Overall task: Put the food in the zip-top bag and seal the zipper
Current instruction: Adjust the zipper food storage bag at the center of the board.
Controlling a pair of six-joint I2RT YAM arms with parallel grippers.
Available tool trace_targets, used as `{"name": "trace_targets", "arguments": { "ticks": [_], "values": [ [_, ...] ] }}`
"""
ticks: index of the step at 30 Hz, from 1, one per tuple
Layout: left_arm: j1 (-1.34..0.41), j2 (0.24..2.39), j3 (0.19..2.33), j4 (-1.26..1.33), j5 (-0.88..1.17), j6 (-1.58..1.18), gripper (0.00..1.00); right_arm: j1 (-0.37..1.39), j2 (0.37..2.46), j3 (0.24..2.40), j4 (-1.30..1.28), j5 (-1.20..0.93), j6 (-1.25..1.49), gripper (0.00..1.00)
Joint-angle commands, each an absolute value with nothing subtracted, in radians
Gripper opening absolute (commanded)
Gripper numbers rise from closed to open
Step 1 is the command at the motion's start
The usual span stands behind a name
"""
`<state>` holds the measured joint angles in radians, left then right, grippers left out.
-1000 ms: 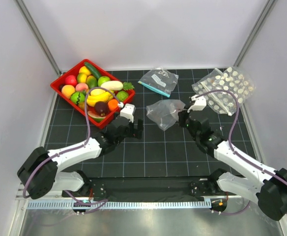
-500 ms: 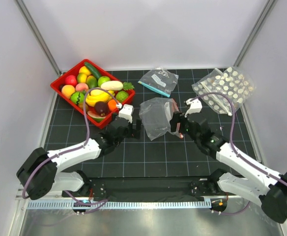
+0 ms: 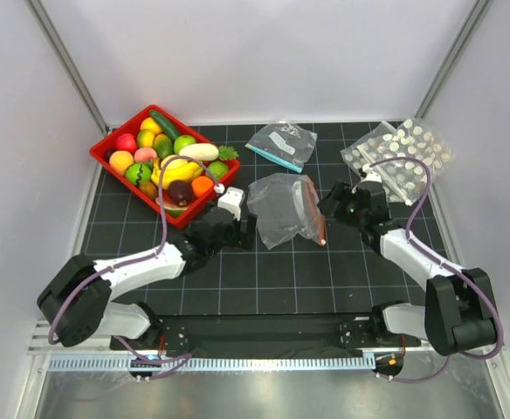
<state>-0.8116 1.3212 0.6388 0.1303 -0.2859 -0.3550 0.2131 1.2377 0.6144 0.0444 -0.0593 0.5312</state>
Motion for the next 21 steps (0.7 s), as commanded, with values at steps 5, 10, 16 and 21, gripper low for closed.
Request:
{"name": "trace_targets", "arguments": {
  "ticks": [5,10,16,21],
  "values": [
    [-0.816,1.338,0.684,0.158,-0.255,-0.382,1.0,0.193,1.23,0.514,0.308,-0.242,0.618,0.8],
    [-0.813,1.379,0.707,0.163,-0.261,-0.451,1.0,0.193,1.223,0.462,0.363,-0.227,0.643,0.82],
    [-0.813,1.416,0.713,0.222,-0.235,-0.563,1.0,0.193,1.198,0.425,0.393,-0.222,0.652,0.82],
    [-0.813,1.425,0.7,0.275,-0.255,-0.664,1.0,0.193,1.21,0.42,0.4,-0.238,0.65,0.82]
  ]
}}
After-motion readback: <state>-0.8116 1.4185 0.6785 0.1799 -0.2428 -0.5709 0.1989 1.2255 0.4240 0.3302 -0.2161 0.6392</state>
